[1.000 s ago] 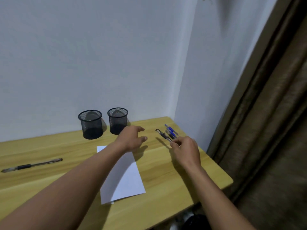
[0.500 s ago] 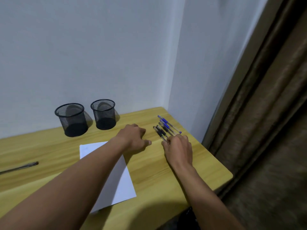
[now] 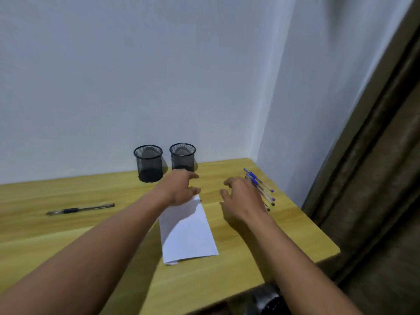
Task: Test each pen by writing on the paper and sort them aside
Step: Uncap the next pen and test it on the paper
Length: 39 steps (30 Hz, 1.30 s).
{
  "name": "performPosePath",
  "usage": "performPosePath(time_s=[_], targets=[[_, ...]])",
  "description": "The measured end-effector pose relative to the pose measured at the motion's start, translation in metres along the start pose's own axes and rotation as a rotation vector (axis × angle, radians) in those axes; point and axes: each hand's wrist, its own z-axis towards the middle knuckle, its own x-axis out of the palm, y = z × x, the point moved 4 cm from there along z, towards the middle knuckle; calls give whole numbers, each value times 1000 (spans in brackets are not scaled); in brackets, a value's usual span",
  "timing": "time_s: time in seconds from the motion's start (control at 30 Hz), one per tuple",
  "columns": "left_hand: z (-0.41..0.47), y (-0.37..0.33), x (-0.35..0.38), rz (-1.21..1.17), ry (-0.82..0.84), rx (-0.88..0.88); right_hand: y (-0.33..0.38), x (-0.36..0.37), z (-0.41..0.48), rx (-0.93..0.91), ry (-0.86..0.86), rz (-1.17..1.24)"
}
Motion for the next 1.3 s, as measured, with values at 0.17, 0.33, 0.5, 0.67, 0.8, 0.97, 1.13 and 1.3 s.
performPosePath(time_s=[0.17,0.33,0.5,0.67,0.8,0.97,1.13,1.3], targets=[[-61,69,-42,39,-101,-121,83,25,7,-168,111,57],[-118,147,-71,80,-195,-301,175,63,1,-328,235,97],[-157,215,-75,77,-180,-442,233,103,-14,-394,365,136],[-178,255,-59,90,-199,-488,255,146,-12,-452,454,3],[-179,261,-60,88,-278,-494,259,159,-7,-492,361,-51],[-174,256,-67,-197,-363,-454,250,141,-6,-400,279,163],[-170,232,-83,-529,-466,-422,225,108,-7,66,344,1089],[-151,181,-88,-812,-443,-325,208,85,-12,171,355,1343]])
